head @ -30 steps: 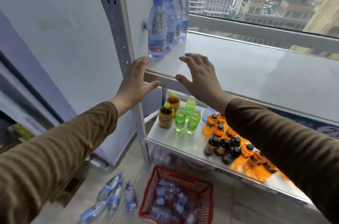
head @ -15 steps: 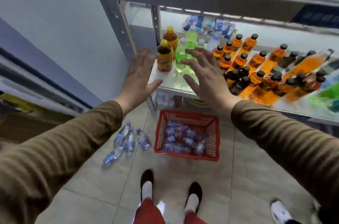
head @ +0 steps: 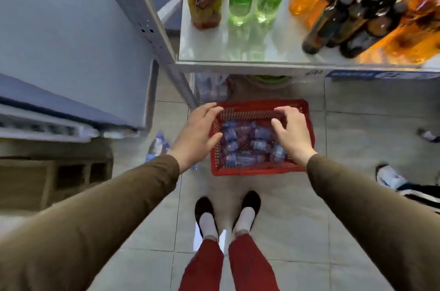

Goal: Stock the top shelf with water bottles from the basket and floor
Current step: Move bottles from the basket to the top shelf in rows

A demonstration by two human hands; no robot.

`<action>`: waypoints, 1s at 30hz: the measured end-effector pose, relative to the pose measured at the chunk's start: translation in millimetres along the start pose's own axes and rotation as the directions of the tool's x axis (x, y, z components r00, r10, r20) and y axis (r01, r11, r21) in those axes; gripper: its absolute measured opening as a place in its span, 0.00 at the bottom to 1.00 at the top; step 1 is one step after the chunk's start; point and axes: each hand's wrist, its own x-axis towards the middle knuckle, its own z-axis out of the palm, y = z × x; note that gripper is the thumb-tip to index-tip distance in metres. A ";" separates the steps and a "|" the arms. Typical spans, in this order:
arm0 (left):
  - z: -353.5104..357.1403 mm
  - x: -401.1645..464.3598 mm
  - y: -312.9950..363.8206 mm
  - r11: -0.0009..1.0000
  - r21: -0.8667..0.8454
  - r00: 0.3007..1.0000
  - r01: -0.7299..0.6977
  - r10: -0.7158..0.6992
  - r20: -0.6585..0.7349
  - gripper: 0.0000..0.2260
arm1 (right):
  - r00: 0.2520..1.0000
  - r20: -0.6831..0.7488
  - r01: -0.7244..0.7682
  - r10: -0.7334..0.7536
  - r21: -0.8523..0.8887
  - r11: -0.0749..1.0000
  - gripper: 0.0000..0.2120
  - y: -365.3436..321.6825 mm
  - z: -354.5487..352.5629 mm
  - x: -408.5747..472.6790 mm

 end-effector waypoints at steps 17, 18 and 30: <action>300.2 117.7 -135.5 0.959 0.020 0.915 0.282 -0.275 0.294 0.29 | 0.707 0.164 -0.693 0.688 0.354 0.628 0.20 274.8 198.3 105.6; 309.7 123.2 -143.2 0.957 0.038 0.911 0.288 -0.286 0.298 0.31 | 0.689 0.183 -0.711 0.701 0.359 0.605 0.22 293.2 210.2 112.2; 378.0 169.0 -204.5 0.929 0.254 0.870 0.268 -0.346 0.351 0.35 | 0.641 0.130 -0.712 0.757 0.469 0.522 0.46 331.5 273.4 144.8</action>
